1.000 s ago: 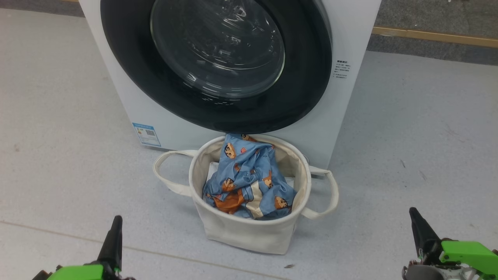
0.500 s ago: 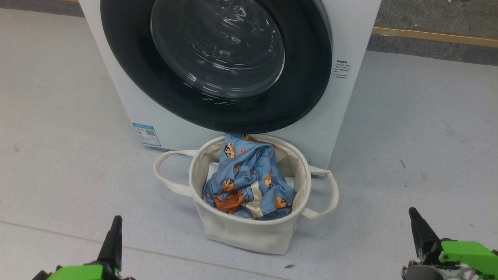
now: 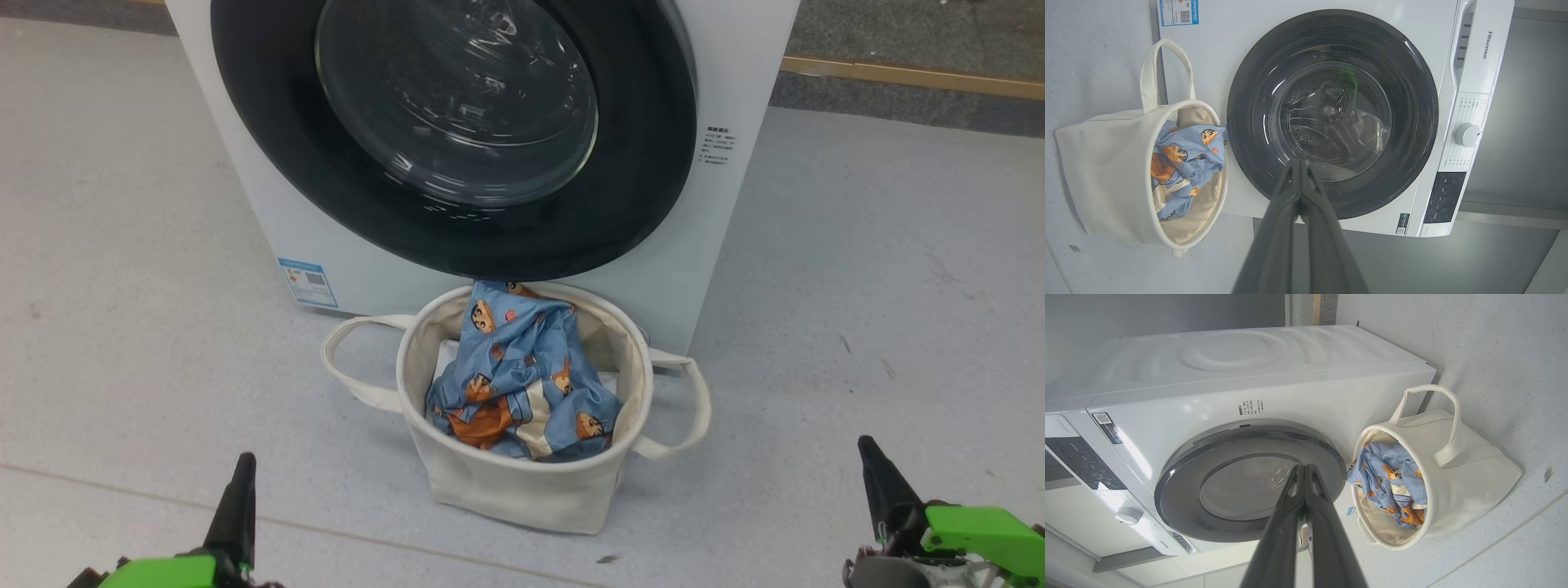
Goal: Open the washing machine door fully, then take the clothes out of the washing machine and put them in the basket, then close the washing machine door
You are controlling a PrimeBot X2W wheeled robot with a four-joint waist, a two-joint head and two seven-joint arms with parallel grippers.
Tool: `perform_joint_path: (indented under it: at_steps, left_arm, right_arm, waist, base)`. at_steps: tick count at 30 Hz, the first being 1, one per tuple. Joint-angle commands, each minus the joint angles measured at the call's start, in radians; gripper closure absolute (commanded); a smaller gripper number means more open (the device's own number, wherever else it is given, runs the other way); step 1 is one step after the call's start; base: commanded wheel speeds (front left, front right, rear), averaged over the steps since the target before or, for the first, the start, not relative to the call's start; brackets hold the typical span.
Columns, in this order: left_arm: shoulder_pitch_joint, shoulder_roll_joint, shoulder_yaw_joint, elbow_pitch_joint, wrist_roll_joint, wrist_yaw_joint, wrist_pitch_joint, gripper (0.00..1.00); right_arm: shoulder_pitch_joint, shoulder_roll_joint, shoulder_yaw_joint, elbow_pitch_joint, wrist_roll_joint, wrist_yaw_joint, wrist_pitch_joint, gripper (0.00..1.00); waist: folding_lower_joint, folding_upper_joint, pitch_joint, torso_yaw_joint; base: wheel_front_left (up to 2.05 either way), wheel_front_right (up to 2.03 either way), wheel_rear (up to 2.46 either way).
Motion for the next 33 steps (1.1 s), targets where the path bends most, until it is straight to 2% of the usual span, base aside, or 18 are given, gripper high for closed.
perform_joint_path:
  at_steps: [1, 33]
  left_arm:
    - [-0.045, 0.007, 0.033, -0.035, 0.01, -0.007, 0.006, 1.0]
    - [-0.045, 0.006, 0.035, -0.035, 0.012, -0.007, 0.007, 1.0]
  right_arm:
    - [-0.05, -0.005, 0.017, -0.03, -0.008, 0.0, 0.006, 1.0]
    - [-0.05, -0.004, 0.015, -0.03, -0.009, 0.0, 0.008, 1.0]
  waist:
    - [0.0, 0.0, 0.0, 0.0]
    - [0.0, 0.0, 0.0, 0.0]
  base:
    - [0.0, 0.0, 0.0]
    - [0.0, 0.0, 0.0]
